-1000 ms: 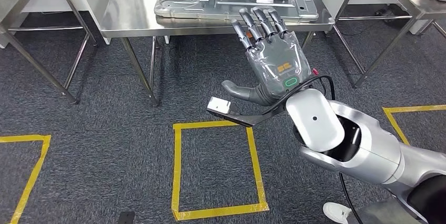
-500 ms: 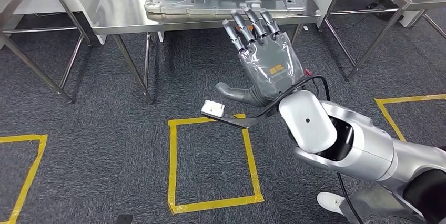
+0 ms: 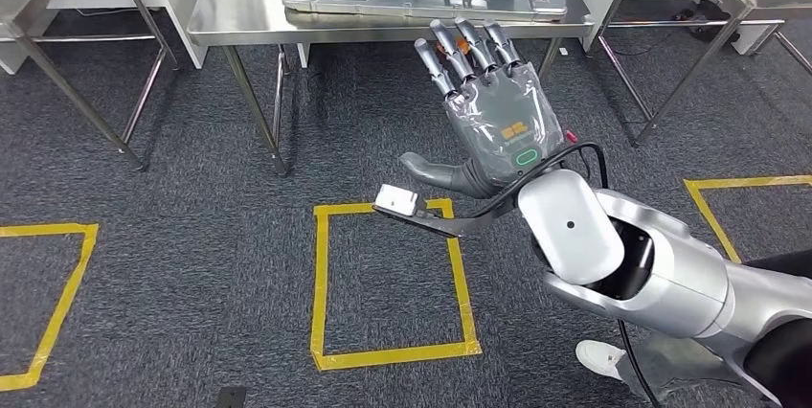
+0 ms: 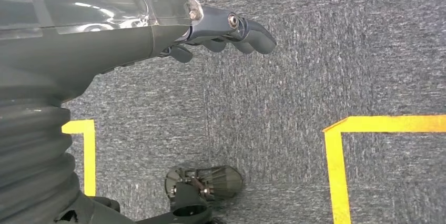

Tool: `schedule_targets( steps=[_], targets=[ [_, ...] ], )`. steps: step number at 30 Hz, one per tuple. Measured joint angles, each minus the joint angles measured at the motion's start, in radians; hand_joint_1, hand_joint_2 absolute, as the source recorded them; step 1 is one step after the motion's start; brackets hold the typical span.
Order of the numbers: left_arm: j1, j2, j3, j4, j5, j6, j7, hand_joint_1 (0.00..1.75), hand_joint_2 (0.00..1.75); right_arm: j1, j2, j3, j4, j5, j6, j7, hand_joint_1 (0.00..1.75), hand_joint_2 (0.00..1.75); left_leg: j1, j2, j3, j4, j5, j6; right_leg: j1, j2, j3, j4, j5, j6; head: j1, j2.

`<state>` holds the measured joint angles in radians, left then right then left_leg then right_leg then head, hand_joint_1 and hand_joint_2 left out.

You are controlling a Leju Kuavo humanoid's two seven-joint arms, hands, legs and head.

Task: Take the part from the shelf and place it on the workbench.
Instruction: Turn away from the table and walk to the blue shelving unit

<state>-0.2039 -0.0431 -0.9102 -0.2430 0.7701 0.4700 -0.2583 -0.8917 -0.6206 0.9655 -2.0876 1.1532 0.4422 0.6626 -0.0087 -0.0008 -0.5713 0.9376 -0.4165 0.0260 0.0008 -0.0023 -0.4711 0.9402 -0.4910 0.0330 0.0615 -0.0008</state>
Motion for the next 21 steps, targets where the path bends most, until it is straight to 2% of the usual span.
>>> schedule_targets(
  steps=[1, 3, 4, 5, 6, 8, 9, 10, 11, 12, 14, 15, 16, 18, 19, 20, 21],
  targets=[
    [0.0, 0.0, 0.0, 0.0, -0.001, 0.0, 0.0, 0.0, 1.75, 0.0, 0.0, 0.0, 0.0, -0.002, 0.0, 0.0, 0.0, 0.0, -0.001, 0.002, -0.004, 0.001, 0.005, -0.005, 0.001, 0.001, 0.008, -0.02, 0.001, -0.003, 0.001, 0.0],
    [0.0, -0.001, 0.0, 0.0, -0.001, 0.0, 0.0, 0.0, 1.75, 0.0, 0.0, -0.001, 0.0, -0.006, -0.001, 0.0, 0.0, 0.0, -0.002, 0.006, -0.013, 0.005, 0.011, -0.014, 0.0, 0.001, 0.002, -0.027, 0.006, -0.013, 0.001, 0.0],
    [0.0, -0.001, 0.0, 0.0, -0.001, 0.0, 0.0, 0.0, 1.75, 0.0, 0.0, -0.001, 0.0, -0.008, -0.001, 0.0, 0.0, 0.0, -0.002, 0.007, -0.021, 0.016, 0.0, -0.019, -0.002, 0.0, -0.003, -0.029, 0.011, -0.021, -0.001, 0.0],
    [0.0, -0.001, 0.0, 0.0, -0.001, 0.0, 0.0, 0.0, 1.75, 0.0, 0.001, -0.001, 0.0, -0.01, -0.001, 0.0, 0.0, 0.0, -0.001, 0.008, -0.035, 0.044, -0.026, -0.024, -0.003, -0.002, -0.009, -0.032, 0.018, -0.031, -0.005, 0.0],
    [0.0, -0.001, 0.0, 0.0, -0.001, 0.0, 0.0, 0.0, 1.75, 0.0, 0.001, -0.001, 0.0, -0.012, -0.001, 0.0, 0.0, 0.0, 0.001, 0.007, -0.057, 0.095, -0.066, -0.029, -0.004, -0.004, -0.017, -0.034, 0.026, -0.038, -0.01, 0.0],
    [0.0, -0.001, 0.0, 0.0, -0.001, 0.0, 0.001, 0.0, 1.75, 0.001, 0.0, -0.001, 0.0, -0.016, -0.001, 0.0, 0.0, 0.0, 0.005, 0.003, -0.109, 0.238, -0.154, -0.037, -0.001, -0.005, -0.038, -0.031, 0.04, -0.045, -0.019, 0.0],
    [0.0, -0.001, 0.0, 0.0, -0.001, 0.0, 0.001, 0.0, 1.75, 0.002, 0.0, -0.001, 0.0, -0.019, -0.001, 0.0, 0.0, 0.0, 0.007, 0.001, -0.125, 0.295, -0.178, -0.04, 0.0, -0.006, -0.05, -0.028, 0.047, -0.045, -0.021, 0.0],
    [0.0, -0.001, 0.0, 0.0, -0.001, 0.0, 0.001, 0.0, 1.75, 0.003, 0.001, -0.001, 0.0, -0.022, -0.001, 0.0, 0.0, 0.0, 0.008, 0.0, -0.126, 0.32, -0.18, -0.04, 0.001, -0.007, -0.061, -0.025, 0.052, -0.045, -0.022, 0.0],
    [0.0, -0.001, 0.0, 0.0, -0.001, 0.0, 0.001, 0.0, 1.75, 0.004, 0.001, -0.001, 0.0, -0.025, -0.001, 0.0, 0.0, 0.0, 0.008, 0.0, -0.106, 0.306, -0.165, -0.039, 0.002, -0.007, -0.072, -0.021, 0.058, -0.044, -0.023, 0.0],
    [0.0, -0.001, 0.0, 0.0, -0.001, 0.0, 0.001, 0.0, 1.75, 0.004, 0.001, -0.001, 0.0, -0.027, -0.001, 0.0, 0.0, 0.0, 0.008, 0.0, -0.067, 0.257, -0.139, -0.037, 0.003, -0.008, -0.082, -0.016, 0.062, -0.042, -0.023, 0.0],
    [-0.001, 0.0, 0.0, 0.0, -0.001, 0.0, 0.001, 0.0, 1.75, 0.004, 0.001, -0.004, 0.0, -0.03, -0.001, 0.0, 0.0, 0.0, 0.006, -0.002, 0.033, 0.115, -0.099, -0.029, 0.004, -0.009, -0.097, -0.008, 0.069, -0.035, -0.024, 0.0],
    [-0.002, 0.0, 0.0, 0.0, -0.001, 0.0, 0.001, 0.0, 1.75, 0.004, 0.001, -0.006, 0.0, -0.031, -0.001, 0.0, 0.0, 0.0, 0.005, -0.003, 0.068, 0.062, -0.092, -0.025, 0.004, -0.01, -0.103, -0.005, 0.074, -0.031, -0.023, 0.0],
    [-0.003, 0.0, 0.0, 0.0, -0.001, 0.0, 0.001, 0.0, 1.75, 0.004, 0.001, -0.007, 0.0, -0.032, -0.001, 0.0, 0.0, 0.0, 0.003, -0.004, 0.086, 0.029, -0.091, -0.023, 0.004, -0.011, -0.108, -0.002, 0.08, -0.026, -0.023, 0.0],
    [-0.003, 0.0, 0.0, 0.0, -0.001, 0.0, 0.001, 0.0, 1.75, 0.004, 0.001, -0.008, 0.0, -0.032, -0.001, 0.0, 0.0, 0.0, 0.001, -0.006, 0.086, 0.014, -0.088, -0.017, 0.004, -0.013, -0.116, -0.001, 0.092, -0.016, -0.022, 0.0],
    [-0.003, 0.0, 0.0, 0.0, -0.001, 0.0, 0.001, 0.0, 1.75, 0.004, 0.0, -0.008, 0.0, -0.032, -0.001, 0.0, 0.0, 0.0, 0.002, -0.006, 0.082, 0.01, -0.082, -0.01, 0.003, -0.012, -0.121, 0.004, 0.087, -0.011, -0.023, 0.0],
    [-0.003, 0.0, 0.0, 0.0, -0.001, 0.0, 0.001, 0.0, 1.75, 0.005, 0.0, -0.008, 0.0, -0.031, -0.002, 0.0, 0.0, 0.0, 0.004, -0.006, 0.076, 0.007, -0.074, -0.003, 0.002, -0.01, -0.13, 0.024, 0.067, -0.006, -0.021, 0.0],
    [-0.003, -0.001, 0.0, 0.0, -0.001, 0.0, 0.001, 0.0, 1.75, 0.005, -0.001, -0.009, 0.0, -0.03, -0.002, 0.0, 0.0, 0.0, 0.005, -0.005, 0.069, 0.004, -0.066, 0.005, 0.001, -0.008, -0.146, 0.063, 0.032, -0.001, -0.02, 0.0]
  ],
)
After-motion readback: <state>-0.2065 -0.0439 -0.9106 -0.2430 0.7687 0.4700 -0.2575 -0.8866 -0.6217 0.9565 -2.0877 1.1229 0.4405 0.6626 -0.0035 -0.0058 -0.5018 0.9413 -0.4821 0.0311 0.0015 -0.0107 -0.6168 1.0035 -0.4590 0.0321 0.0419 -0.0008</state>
